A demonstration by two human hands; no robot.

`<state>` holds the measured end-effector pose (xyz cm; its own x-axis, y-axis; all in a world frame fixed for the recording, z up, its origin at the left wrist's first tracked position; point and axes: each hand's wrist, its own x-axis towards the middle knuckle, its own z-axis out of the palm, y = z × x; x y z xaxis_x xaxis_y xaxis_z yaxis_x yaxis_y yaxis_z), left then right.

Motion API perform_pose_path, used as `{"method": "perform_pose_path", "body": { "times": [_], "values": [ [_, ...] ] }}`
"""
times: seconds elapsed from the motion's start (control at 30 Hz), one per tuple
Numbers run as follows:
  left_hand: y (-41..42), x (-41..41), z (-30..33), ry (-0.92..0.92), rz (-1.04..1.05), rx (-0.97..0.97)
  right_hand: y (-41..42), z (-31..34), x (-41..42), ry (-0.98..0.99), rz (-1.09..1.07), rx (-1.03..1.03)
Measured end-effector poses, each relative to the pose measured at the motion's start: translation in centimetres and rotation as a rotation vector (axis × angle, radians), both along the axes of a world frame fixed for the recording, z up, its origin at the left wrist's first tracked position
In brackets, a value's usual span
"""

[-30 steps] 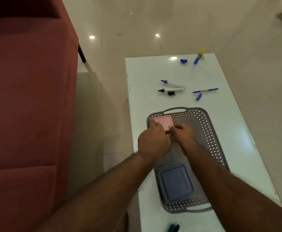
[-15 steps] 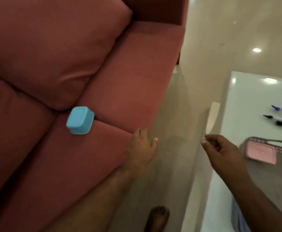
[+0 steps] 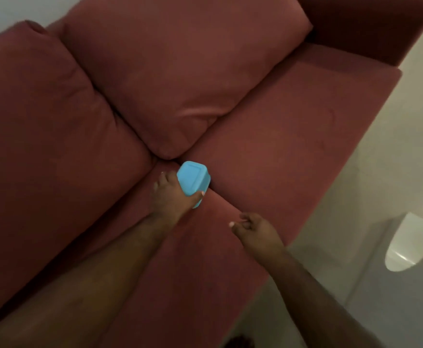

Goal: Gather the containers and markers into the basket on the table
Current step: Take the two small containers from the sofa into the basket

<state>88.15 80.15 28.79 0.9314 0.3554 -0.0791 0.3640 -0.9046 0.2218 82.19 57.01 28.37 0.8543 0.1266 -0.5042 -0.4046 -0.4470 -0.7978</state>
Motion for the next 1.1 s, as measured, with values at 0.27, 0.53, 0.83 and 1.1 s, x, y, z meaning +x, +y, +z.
{"method": "perform_pose_path", "body": {
  "times": [0.27, 0.53, 0.83, 1.1],
  "values": [
    [0.4, 1.9, -3.1, 0.078, 0.059, -0.226, 5.8, -2.0, 4.5, 0.078, -0.054, 0.109],
    [-3.7, -0.1, 0.7, -0.026, 0.167, -0.975, 2.0, -1.4, 4.3, 0.093, -0.386, 0.318],
    [-13.4, -4.8, 6.1, 0.530, 0.021, -1.531, -11.7, 4.9, -1.2, -0.058, -0.429, 0.661],
    [-28.0, -10.4, 8.8, 0.738, -0.218, -1.447, -25.8, 8.8, -12.0, -0.150, -0.558, 0.501]
  ]
}}
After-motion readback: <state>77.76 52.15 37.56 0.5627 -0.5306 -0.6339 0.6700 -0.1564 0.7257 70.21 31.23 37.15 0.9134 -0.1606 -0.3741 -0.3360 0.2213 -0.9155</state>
